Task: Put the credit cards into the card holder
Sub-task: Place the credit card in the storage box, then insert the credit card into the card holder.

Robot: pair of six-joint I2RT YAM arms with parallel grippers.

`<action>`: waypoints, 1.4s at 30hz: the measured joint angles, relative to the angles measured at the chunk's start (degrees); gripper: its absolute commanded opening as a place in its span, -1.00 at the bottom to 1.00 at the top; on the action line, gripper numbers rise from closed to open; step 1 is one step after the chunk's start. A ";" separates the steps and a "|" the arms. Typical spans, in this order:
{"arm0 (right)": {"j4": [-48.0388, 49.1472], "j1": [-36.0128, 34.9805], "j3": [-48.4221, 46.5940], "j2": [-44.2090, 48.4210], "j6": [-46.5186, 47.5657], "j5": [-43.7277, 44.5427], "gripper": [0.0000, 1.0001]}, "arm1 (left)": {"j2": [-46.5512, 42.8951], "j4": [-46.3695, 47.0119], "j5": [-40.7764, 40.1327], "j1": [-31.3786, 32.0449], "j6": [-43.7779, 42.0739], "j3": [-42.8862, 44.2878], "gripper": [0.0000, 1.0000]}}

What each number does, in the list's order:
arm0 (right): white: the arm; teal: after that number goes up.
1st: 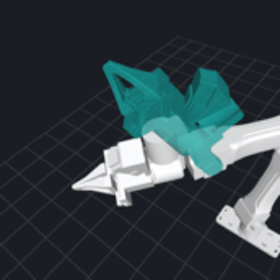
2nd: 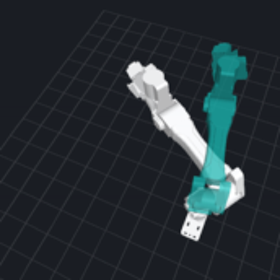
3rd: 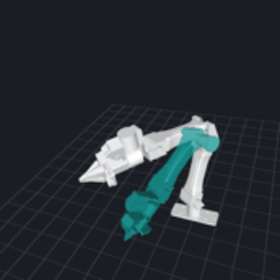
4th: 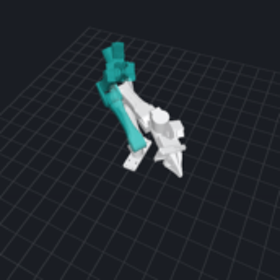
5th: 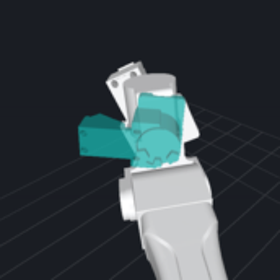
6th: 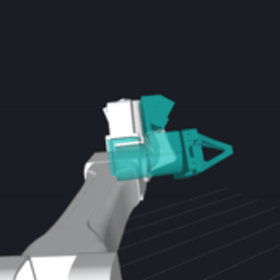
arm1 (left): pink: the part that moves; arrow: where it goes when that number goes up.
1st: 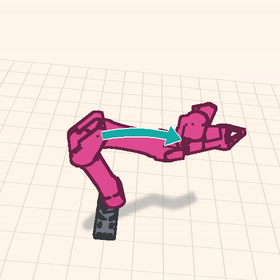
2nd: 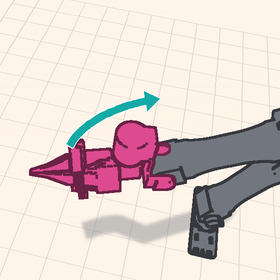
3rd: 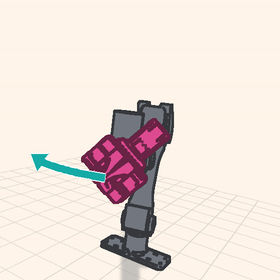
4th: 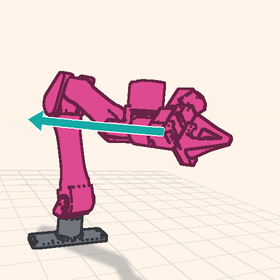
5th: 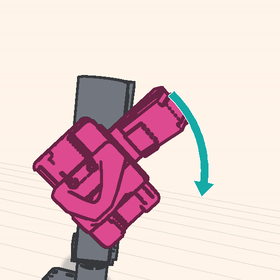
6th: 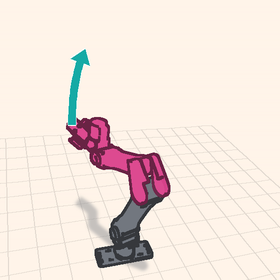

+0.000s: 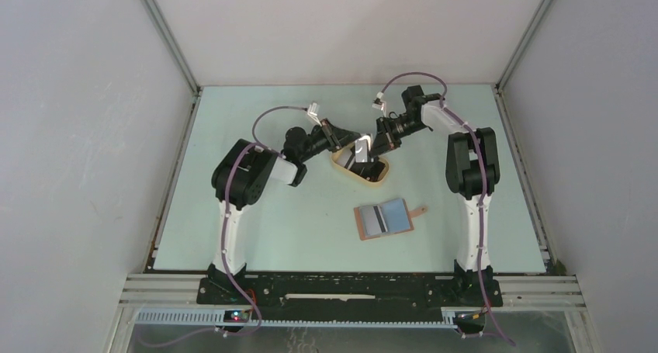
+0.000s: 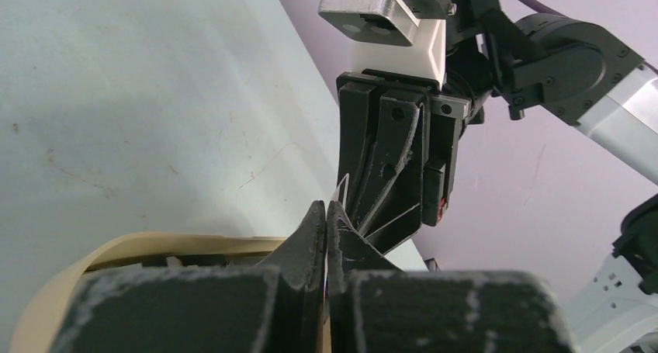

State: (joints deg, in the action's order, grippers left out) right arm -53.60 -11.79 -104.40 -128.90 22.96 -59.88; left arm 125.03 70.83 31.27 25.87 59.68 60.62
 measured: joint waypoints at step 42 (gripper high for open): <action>13.81 -1.38 42.80 60.52 6.47 7.32 0.78 | -41.29 6.58 -8.90 8.07 -5.46 -35.98 -1.00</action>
State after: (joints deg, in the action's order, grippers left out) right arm -39.79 -13.17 -61.60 -68.38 29.43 -52.56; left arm 83.74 77.41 22.37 33.93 54.22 24.64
